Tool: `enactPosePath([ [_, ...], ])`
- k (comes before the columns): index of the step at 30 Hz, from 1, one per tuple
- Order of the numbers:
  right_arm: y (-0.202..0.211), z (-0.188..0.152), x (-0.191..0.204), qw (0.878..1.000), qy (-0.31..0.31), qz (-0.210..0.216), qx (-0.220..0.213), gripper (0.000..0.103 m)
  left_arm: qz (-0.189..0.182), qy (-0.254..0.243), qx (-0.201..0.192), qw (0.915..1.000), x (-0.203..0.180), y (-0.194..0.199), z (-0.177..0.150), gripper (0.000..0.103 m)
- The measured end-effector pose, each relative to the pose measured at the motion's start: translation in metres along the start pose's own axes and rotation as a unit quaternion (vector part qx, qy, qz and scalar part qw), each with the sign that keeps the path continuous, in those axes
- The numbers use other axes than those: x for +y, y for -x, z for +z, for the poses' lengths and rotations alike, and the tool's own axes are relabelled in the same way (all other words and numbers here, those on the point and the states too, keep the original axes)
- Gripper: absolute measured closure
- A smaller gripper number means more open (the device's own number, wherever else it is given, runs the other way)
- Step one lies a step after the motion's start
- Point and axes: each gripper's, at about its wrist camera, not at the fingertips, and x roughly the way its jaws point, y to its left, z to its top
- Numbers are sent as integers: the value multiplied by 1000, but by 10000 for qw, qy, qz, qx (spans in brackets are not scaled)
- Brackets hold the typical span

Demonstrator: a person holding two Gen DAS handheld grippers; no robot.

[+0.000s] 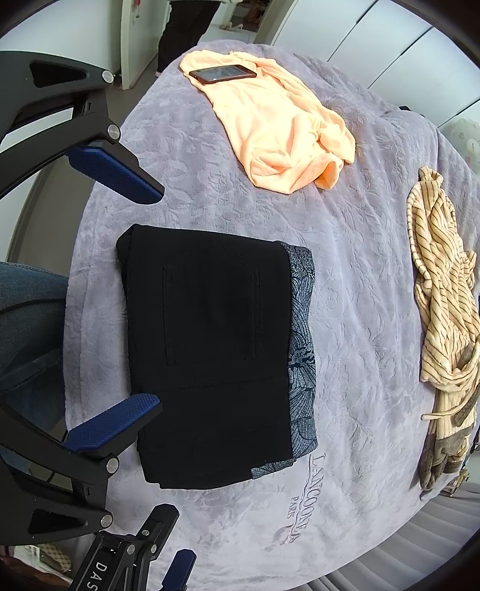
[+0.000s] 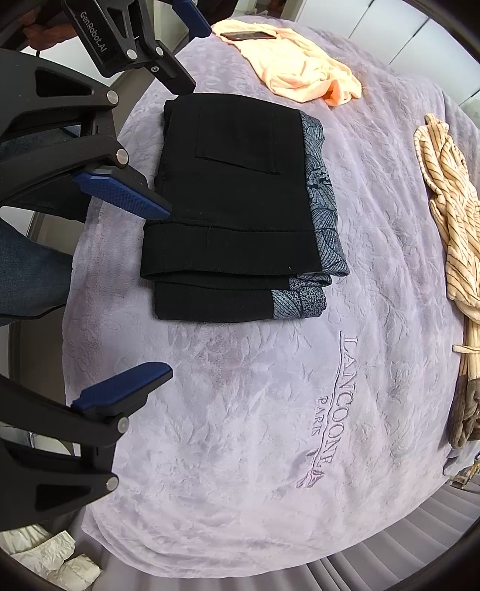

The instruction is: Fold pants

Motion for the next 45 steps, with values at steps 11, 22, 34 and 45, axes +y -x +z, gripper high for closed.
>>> enactPosePath([
  [11,1,1,2,10000,62,-10,-7,21,30,-6,-8,10000,2,-1,0,0],
  [22,1,2,1,9999,117,3,-8,21,36,6,-6,10000,3,0,0,0],
  [34,1,2,2,9999,107,1,-11,21,43,29,-9,10000,3,0,-1,0],
  [45,1,3,5,9998,189,-14,-7,21,-4,87,23,10000,5,-2,-2,0],
])
